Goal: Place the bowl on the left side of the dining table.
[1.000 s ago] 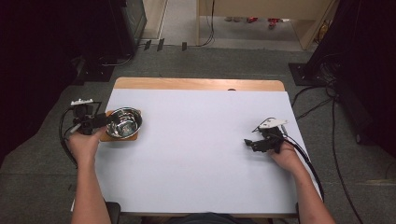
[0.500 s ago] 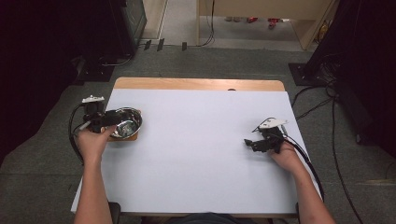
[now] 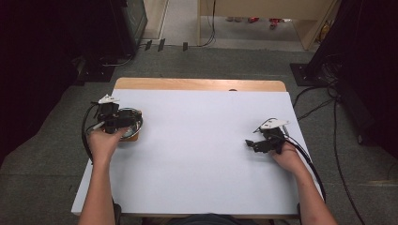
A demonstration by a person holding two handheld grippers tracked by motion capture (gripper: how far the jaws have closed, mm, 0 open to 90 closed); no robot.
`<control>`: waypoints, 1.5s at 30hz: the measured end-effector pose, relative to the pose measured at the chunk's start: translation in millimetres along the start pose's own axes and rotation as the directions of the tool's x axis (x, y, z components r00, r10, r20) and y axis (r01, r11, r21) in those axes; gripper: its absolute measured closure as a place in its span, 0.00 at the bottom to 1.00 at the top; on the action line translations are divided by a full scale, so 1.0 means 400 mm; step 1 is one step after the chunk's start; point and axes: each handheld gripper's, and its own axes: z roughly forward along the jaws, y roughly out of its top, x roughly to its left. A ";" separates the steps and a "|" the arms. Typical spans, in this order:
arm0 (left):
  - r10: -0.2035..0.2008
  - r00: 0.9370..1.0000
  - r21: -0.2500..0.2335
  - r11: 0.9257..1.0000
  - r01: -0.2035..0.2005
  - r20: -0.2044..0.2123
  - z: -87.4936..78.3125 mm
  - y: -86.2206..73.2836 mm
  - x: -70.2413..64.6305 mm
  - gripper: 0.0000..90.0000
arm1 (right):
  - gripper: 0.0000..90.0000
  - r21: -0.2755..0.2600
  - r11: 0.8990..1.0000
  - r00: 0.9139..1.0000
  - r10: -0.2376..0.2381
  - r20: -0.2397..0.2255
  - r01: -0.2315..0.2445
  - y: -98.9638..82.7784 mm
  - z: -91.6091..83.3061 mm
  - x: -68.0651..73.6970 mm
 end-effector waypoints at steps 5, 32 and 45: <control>0.035 0.999 0.001 0.999 -0.035 0.028 0.017 0.002 -0.040 0.38 | 0.14 0.000 1.000 1.000 -0.001 0.000 0.001 0.000 0.000 0.000; 0.204 0.960 0.035 0.976 -0.214 0.189 0.120 -0.035 -0.212 0.32 | 0.14 0.001 1.000 1.000 -0.003 0.000 0.003 0.000 0.000 0.000; 0.250 0.940 0.029 0.964 -0.263 0.232 0.165 -0.063 -0.267 0.31 | 0.14 0.001 1.000 1.000 -0.002 0.000 0.002 0.000 0.000 0.000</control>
